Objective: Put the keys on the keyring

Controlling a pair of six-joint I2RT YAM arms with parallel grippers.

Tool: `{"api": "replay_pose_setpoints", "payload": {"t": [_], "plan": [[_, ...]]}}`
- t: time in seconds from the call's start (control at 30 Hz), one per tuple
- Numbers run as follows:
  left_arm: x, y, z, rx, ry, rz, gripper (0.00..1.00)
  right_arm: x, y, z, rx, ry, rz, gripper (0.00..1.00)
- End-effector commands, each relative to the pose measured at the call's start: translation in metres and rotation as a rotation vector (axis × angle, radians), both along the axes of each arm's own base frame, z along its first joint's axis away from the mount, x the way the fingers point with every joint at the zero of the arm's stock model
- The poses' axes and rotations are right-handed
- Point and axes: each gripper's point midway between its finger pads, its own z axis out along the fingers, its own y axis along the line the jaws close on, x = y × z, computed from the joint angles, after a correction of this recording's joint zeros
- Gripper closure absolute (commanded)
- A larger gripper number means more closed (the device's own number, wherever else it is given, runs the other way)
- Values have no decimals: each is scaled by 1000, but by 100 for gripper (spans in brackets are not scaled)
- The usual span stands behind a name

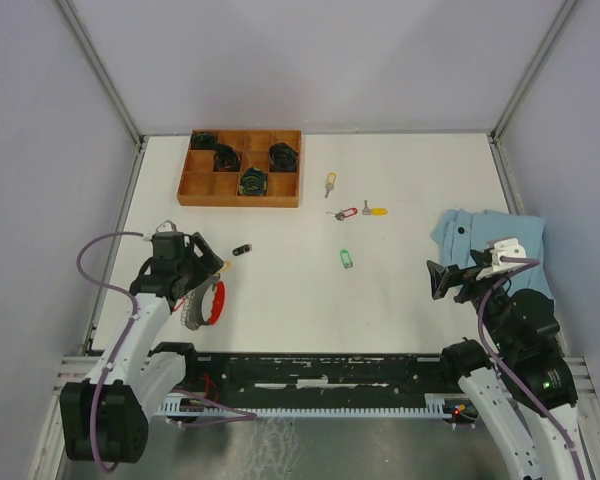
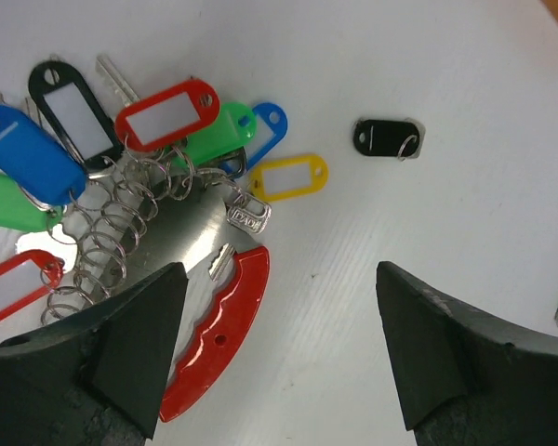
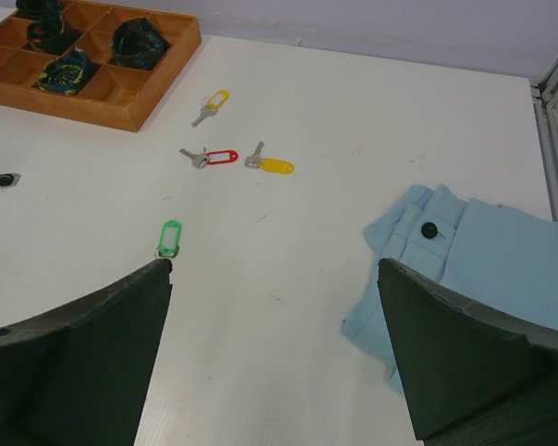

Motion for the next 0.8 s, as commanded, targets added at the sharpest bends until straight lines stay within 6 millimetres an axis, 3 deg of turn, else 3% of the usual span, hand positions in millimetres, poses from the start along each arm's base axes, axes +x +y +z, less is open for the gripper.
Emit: {"api": "replay_pose_setpoints", "payload": {"t": [0.0,0.3,0.47,0.77], "plan": [[8,-17,-8,-99,4,-4,14,-1,4,16,33,-67,17,0],[-8,-32,-52,-70,124,-22,18,-1,3,17,33,-75,14,0],[-17,-43,-64,-70,163,-39,20,-1,3,16,32,-73,14,0],[-23,-102,-65,-191,155,-163,34,-2,2,17,35,-76,11,0]]}}
